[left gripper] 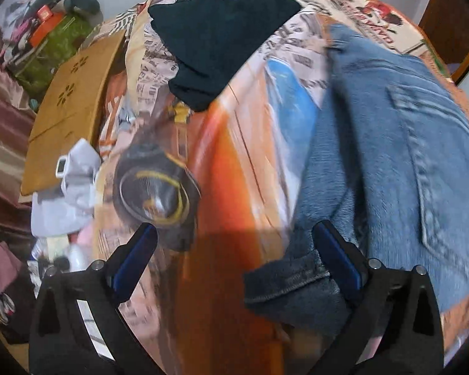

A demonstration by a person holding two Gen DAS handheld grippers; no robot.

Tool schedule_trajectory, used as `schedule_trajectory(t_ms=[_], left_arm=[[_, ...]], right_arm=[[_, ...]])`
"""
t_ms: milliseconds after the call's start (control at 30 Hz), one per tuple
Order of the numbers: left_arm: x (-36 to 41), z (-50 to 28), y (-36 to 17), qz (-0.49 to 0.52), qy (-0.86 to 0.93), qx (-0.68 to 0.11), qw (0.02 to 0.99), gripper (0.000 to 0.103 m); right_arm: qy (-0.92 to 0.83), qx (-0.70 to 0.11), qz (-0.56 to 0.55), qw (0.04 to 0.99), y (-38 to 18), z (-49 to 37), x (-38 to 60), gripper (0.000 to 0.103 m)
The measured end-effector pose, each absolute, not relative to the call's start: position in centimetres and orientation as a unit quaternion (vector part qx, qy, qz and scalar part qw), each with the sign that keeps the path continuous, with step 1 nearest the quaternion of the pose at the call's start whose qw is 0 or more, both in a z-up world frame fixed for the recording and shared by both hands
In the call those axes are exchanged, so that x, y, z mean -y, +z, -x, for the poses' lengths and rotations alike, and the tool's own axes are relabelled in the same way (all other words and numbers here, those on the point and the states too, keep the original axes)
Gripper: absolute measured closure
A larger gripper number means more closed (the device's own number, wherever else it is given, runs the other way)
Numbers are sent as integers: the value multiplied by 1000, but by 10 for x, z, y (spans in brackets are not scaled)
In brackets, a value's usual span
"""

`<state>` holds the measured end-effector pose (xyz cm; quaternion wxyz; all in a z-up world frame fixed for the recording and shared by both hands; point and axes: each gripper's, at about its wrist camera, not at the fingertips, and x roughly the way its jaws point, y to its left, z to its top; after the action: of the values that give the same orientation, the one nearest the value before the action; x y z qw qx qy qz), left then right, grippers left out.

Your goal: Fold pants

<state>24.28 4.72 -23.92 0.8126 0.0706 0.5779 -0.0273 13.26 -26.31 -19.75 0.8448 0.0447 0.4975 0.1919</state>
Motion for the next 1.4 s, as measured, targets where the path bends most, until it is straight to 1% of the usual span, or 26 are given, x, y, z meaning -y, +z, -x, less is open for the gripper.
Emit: schedule_trajectory(t_ms=[67, 167, 333, 467, 633, 800, 900, 1100, 1133, 1167, 1200, 1233, 1267, 1300, 1333, 1367, 1400], left_arm=[[-39, -228, -232, -72, -31, -571, 817, 1], [-26, -214, -226, -62, -49, -567, 820, 5], [-12, -208, -222, -34, -87, -575, 812, 6], [-3, -211, -206, -53, -83, -552, 828, 6], [-3, -238, -180, -46, -81, -515, 852, 6], [7, -283, -169, -50, -88, -494, 864, 6], [17, -310, -175, -49, -92, -494, 863, 6], [32, -360, -206, -24, -102, -515, 851, 7], [34, -365, -211, -21, -107, -518, 849, 10], [38, -368, -215, -17, -114, -521, 846, 12], [41, -371, -218, -14, -121, -524, 843, 18], [44, -373, -221, -12, -129, -525, 841, 25], [48, -375, -223, -12, -139, -526, 839, 31], [52, -376, -224, -15, -146, -526, 838, 43], [56, -377, -225, -18, -155, -527, 835, 51], [61, -377, -225, -28, -151, -524, 838, 52], [65, -376, -225, -46, -146, -517, 842, 58]], right_arm=[[196, -492, -39, 847, -193, -130, 259, 30], [203, -483, -34, 851, -186, -127, 255, 30], [209, -471, -25, 857, -179, -128, 249, 30], [210, -464, -24, 860, -178, -137, 247, 30], [212, -458, -18, 863, -179, -160, 242, 30], [215, -455, -28, 863, -184, -190, 241, 30], [218, -456, -42, 862, -190, -210, 242, 30], [224, -464, -62, 855, -214, -253, 237, 30], [227, -468, -64, 852, -219, -260, 235, 31], [229, -473, -67, 848, -224, -267, 233, 34], [232, -477, -68, 845, -227, -271, 232, 37], [236, -483, -70, 840, -233, -277, 229, 44], [244, -487, -74, 835, -236, -281, 229, 49], [253, -490, -80, 830, -240, -285, 227, 52], [259, -491, -85, 828, -242, -287, 226, 60], [260, -491, -87, 827, -244, -288, 225, 65], [261, -492, -81, 827, -245, -289, 223, 68]])
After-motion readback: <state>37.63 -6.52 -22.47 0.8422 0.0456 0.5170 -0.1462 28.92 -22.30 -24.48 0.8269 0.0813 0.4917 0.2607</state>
